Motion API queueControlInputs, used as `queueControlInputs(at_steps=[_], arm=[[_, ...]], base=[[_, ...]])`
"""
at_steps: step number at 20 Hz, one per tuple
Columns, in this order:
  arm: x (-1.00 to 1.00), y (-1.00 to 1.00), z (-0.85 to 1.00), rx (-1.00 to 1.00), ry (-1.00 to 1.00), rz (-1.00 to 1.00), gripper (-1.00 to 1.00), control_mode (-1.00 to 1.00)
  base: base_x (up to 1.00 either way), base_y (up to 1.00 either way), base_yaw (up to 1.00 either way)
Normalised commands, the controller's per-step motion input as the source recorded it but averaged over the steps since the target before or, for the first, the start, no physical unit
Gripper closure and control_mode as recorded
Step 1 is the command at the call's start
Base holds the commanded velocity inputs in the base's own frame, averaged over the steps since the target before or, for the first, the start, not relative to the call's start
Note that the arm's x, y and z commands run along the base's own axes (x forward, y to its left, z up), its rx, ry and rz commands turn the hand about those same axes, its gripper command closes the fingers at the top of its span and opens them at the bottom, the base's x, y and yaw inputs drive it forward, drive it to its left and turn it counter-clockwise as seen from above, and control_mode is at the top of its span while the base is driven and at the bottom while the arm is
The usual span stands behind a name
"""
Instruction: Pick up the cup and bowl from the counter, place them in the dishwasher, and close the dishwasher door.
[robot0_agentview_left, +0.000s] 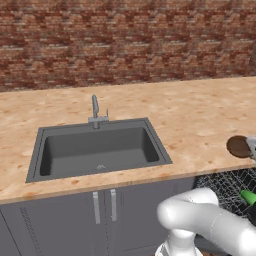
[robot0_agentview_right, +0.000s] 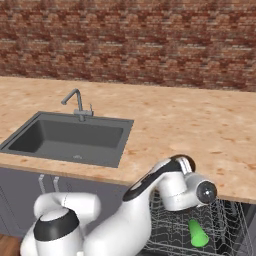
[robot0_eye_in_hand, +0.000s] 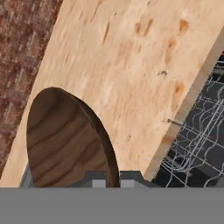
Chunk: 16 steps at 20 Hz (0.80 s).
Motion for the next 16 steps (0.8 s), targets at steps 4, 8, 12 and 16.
queueControlInputs(at_steps=[4, 8, 12, 16], arm=[[-0.71, -0.15, 0.18, 0.00, -0.09, 0.00, 1.00, -1.00], [-0.62, -0.07, 0.02, 0.00, -0.07, 0.00, 1.00, -1.00], [-0.46, -0.05, -0.05, 0.00, -0.02, 0.00, 1.00, -1.00], [-0.44, -0.10, -0.16, 0.00, -0.01, 0.00, 1.00, -1.00]], base=[[0.00, 0.00, 0.00], [0.00, 0.00, 0.00], [0.00, 0.00, 0.00], [0.00, 0.00, 0.00]])
